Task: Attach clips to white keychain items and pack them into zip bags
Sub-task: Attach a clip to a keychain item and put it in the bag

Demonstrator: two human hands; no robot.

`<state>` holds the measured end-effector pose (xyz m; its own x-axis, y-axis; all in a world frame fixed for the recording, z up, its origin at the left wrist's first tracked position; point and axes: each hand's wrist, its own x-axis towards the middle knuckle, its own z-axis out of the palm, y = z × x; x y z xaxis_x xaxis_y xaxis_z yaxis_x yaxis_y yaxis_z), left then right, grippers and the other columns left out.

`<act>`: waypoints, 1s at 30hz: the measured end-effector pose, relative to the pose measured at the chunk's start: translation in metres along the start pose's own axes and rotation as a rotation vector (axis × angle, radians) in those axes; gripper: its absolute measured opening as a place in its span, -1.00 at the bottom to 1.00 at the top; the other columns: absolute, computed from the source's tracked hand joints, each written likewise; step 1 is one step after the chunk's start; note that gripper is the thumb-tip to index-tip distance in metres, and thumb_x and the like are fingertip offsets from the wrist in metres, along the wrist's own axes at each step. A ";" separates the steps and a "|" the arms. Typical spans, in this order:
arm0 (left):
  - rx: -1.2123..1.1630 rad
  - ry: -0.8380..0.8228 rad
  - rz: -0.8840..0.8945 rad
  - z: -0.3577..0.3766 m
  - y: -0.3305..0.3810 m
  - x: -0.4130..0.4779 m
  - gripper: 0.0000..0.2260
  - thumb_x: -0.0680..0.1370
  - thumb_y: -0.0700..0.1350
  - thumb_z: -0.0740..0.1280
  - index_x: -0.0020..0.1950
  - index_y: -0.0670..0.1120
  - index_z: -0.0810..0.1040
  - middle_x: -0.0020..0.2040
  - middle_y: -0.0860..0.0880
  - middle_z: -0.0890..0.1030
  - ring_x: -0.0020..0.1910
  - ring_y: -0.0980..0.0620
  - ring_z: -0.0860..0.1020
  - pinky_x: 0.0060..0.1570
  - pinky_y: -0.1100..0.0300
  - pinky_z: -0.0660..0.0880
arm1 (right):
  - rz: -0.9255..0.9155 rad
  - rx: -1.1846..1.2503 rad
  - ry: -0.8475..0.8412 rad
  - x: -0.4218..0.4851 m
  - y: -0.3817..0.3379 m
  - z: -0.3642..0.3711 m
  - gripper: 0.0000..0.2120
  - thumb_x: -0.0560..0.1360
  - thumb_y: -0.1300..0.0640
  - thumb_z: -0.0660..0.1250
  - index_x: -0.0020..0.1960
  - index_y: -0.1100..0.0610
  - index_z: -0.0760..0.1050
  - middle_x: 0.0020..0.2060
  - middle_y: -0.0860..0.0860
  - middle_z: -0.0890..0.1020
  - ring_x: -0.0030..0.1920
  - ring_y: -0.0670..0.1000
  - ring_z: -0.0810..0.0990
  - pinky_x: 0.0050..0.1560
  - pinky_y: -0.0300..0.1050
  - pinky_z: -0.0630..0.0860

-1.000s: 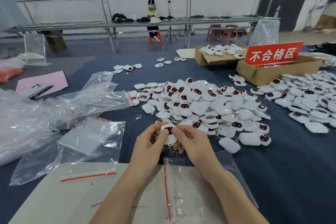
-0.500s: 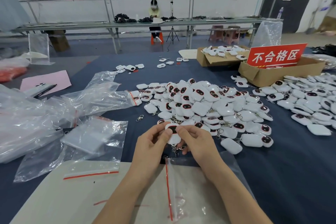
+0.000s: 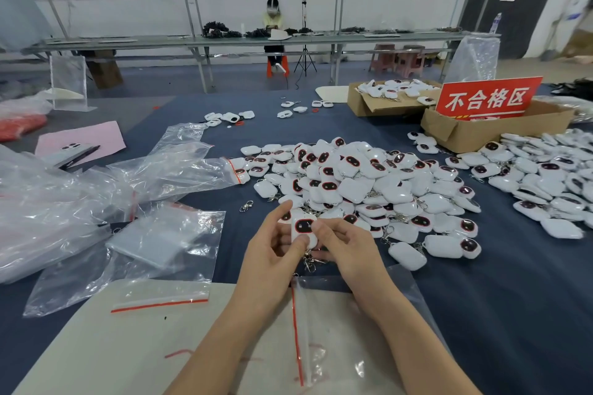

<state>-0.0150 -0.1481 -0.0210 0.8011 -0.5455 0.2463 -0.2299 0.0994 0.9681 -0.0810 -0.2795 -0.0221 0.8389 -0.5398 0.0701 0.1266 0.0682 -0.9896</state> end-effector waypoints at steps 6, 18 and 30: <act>0.024 0.001 0.009 0.002 0.004 0.000 -0.54 0.61 -0.26 0.36 0.43 0.14 0.44 -0.13 -0.14 0.58 -0.16 0.06 0.54 -0.07 0.27 0.55 | -0.013 -0.035 -0.024 0.000 0.000 -0.001 -0.82 0.60 0.07 0.36 0.06 0.15 0.65 -0.07 0.06 0.74 -0.01 0.05 0.71 0.02 -0.05 0.67; 0.088 0.023 0.019 0.003 0.009 0.000 -0.67 0.66 -0.19 0.30 0.29 0.22 0.49 0.03 0.14 0.68 0.05 0.23 0.64 0.02 0.44 0.49 | -0.093 0.023 -0.048 -0.003 -0.002 -0.001 -0.89 0.53 0.23 0.43 0.03 0.23 0.58 -0.05 0.11 0.73 -0.03 -0.03 0.70 0.01 -0.18 0.62; 0.111 0.011 -0.005 0.003 0.007 0.000 -0.67 0.62 -0.11 0.38 0.29 0.26 0.53 0.10 0.01 0.67 0.06 0.11 0.64 0.06 0.27 0.55 | -0.124 -0.075 -0.031 -0.001 0.000 0.000 -0.77 0.55 0.35 0.38 0.09 0.05 0.56 -0.22 -0.06 0.68 -0.19 -0.15 0.67 -0.14 -0.32 0.54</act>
<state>-0.0185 -0.1499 -0.0141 0.8085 -0.5363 0.2423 -0.2851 0.0032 0.9585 -0.0819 -0.2784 -0.0224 0.8355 -0.5137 0.1948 0.1912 -0.0606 -0.9797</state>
